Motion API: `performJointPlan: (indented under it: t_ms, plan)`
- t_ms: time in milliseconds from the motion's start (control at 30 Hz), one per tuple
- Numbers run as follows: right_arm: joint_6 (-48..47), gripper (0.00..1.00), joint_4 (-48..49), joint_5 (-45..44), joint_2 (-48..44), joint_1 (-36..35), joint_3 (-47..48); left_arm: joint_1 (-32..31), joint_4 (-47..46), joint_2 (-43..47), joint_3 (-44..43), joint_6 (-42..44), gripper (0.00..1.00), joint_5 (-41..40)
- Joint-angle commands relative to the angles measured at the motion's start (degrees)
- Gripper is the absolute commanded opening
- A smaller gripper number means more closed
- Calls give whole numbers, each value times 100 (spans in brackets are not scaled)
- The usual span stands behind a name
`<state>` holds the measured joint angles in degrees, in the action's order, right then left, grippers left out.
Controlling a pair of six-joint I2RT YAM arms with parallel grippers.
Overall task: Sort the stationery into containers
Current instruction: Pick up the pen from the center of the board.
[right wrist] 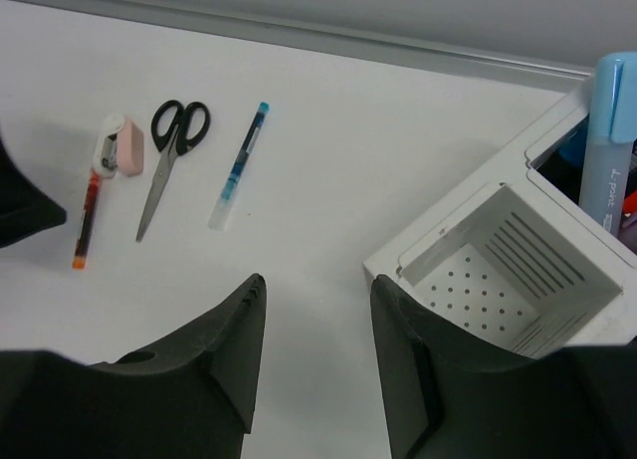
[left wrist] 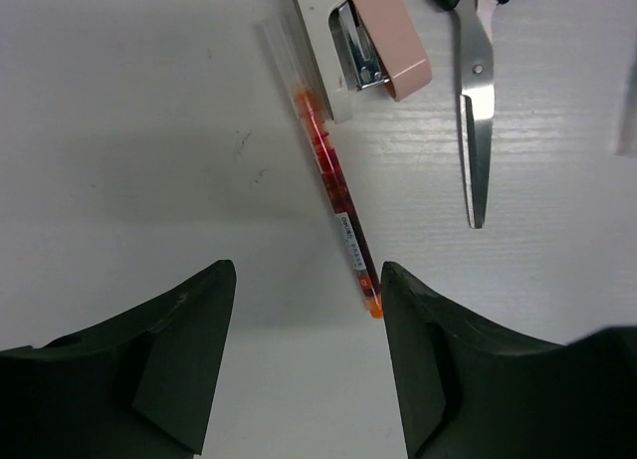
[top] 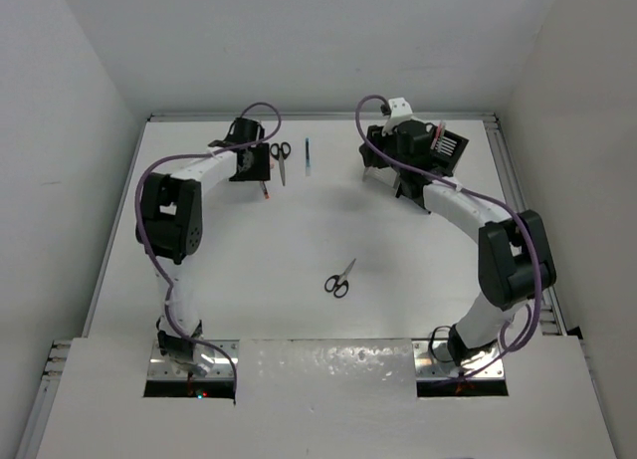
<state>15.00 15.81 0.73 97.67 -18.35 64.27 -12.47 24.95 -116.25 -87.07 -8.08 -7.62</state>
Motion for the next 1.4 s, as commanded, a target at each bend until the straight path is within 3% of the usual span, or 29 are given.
performJointPlan:
  t_ms: [0,333,433,533,767,1000,1100,1233,1367]
  plan:
    - [46,46,10,76,-467,-81,-107,-54,238,-240,-328,-317,58,-117]
    - [20,46,-237,-186,-1144,-134,-582,-203,651,-1058,-706,-721,58,-424]
    - [-15,46,-263,-258,-1311,-151,-670,-151,949,-1154,-671,-923,51,-486]
    - [-24,46,-281,-354,-1426,-152,-714,-45,1117,-1216,-549,-1143,29,-582]
    - [-76,47,-359,-416,-1497,-195,-679,69,1161,-989,-320,-1232,0,-680]
    - [-323,47,-904,-118,-1356,-336,-162,438,1293,-75,-267,-1144,0,-531]
    - [-121,48,-1036,213,-1294,-371,23,544,811,619,-162,-356,0,-372]
    - [309,50,-704,708,-1215,-371,173,254,-147,1305,-21,2022,0,-22]
    - [1012,52,17,1174,-987,-406,436,157,-183,1517,-109,3310,0,1530]
